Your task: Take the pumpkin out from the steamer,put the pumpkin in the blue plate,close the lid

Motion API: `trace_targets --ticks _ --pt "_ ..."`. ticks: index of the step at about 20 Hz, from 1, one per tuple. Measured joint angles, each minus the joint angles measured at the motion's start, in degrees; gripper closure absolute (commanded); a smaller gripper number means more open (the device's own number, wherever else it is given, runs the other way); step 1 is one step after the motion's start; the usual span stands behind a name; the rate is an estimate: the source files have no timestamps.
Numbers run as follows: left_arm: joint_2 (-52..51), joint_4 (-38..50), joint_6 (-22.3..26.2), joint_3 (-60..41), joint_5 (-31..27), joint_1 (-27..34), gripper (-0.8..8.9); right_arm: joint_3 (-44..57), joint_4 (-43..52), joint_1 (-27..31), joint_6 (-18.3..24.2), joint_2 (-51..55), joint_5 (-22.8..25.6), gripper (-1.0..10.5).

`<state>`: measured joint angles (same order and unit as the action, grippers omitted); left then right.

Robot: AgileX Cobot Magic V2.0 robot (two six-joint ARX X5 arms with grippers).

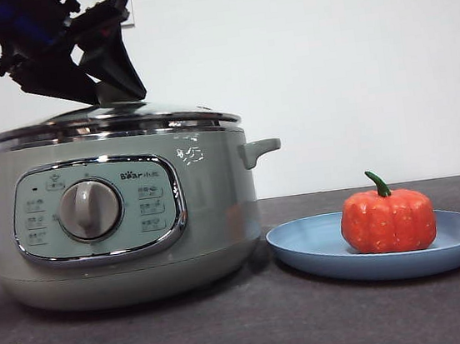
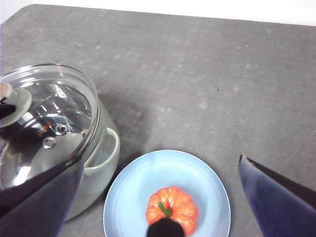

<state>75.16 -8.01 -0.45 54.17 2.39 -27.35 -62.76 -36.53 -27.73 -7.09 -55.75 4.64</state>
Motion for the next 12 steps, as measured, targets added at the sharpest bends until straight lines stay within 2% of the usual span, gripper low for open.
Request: trace_targets --ticks 12 --pt "0.6 -3.4 -0.7 1.4 -0.5 -0.9 8.22 0.0 -0.1 0.0 0.0 0.0 0.0 3.8"
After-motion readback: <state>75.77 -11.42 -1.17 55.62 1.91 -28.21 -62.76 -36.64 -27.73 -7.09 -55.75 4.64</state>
